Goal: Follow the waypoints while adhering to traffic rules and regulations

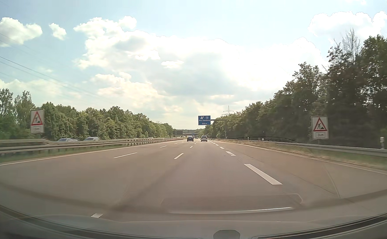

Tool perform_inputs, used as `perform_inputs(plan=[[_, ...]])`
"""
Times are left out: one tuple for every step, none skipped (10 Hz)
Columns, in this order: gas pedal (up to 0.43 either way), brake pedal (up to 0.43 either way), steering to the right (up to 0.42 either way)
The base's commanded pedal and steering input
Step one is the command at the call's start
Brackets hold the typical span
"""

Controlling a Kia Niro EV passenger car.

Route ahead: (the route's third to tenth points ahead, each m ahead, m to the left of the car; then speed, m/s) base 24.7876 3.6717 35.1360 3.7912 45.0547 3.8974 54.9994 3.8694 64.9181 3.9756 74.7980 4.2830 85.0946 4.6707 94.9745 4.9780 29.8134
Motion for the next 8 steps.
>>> perform_inputs(plan=[[0.138, 0.03, -0.001], [0.15, 0.03, -0.001], [0.15, 0.03, -0.001], [0.15, 0.03, -0.001], [0.15, 0.03, -0.002], [0.157, 0.03, -0.004], [0.157, 0.03, -0.005], [0.157, 0.03, -0.005]])
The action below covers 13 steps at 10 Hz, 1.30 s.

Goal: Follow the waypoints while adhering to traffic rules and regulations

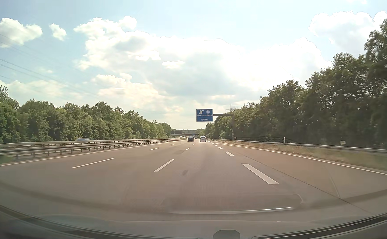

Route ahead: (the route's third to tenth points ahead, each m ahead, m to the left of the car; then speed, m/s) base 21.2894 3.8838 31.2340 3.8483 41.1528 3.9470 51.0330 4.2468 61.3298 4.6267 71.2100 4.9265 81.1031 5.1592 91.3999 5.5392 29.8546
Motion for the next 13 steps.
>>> perform_inputs(plan=[[0.157, 0.03, -0.005], [0.157, 0.03, -0.004], [0.157, 0.03, -0.004], [0.157, 0.03, -0.003], [0.169, 0.03, -0.002], [0.169, 0.03, -0.002], [0.169, 0.03, -0.002], [0.169, 0.03, -0.002], [0.169, 0.03, -0.002], [0.169, 0.03, -0.003], [0.169, 0.03, -0.004], [0.177, 0.03, -0.004], [0.177, 0.03, -0.003]])
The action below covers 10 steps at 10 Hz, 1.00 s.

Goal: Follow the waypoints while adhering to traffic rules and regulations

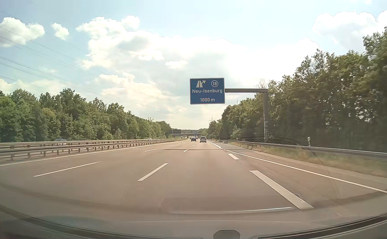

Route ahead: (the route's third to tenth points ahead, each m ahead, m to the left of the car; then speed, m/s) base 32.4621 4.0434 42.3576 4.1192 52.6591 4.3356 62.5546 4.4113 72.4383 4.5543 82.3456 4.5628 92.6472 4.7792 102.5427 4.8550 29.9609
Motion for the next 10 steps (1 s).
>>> perform_inputs(plan=[[0.177, 0.03, -0.003], [0.189, 0.03, -0.003], [0.189, 0.03, -0.003], [0.189, 0.03, -0.003], [0.189, 0.03, -0.003], [0.189, 0.03, -0.003], [0.189, 0.03, -0.003], [0.189, 0.03, -0.003], [0.189, 0.03, -0.003], [0.189, 0.03, -0.004]])
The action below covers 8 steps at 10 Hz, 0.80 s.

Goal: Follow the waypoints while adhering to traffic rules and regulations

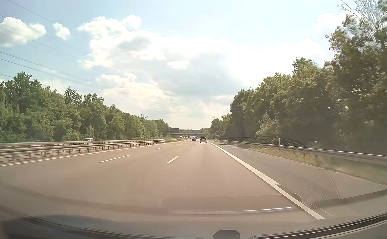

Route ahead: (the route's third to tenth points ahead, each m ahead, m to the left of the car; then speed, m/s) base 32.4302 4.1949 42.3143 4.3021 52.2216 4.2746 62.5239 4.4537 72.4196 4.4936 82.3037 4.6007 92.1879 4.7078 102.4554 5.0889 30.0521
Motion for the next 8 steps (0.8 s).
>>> perform_inputs(plan=[[0.189, 0.03, -0.003], [0.189, 0.03, -0.003], [0.189, 0.03, -0.003], [0.189, 0.03, -0.003], [0.189, 0.03, -0.003], [0.189, 0.03, -0.002], [0.189, 0.03, -0.002], [0.189, 0.03, -0.002]])
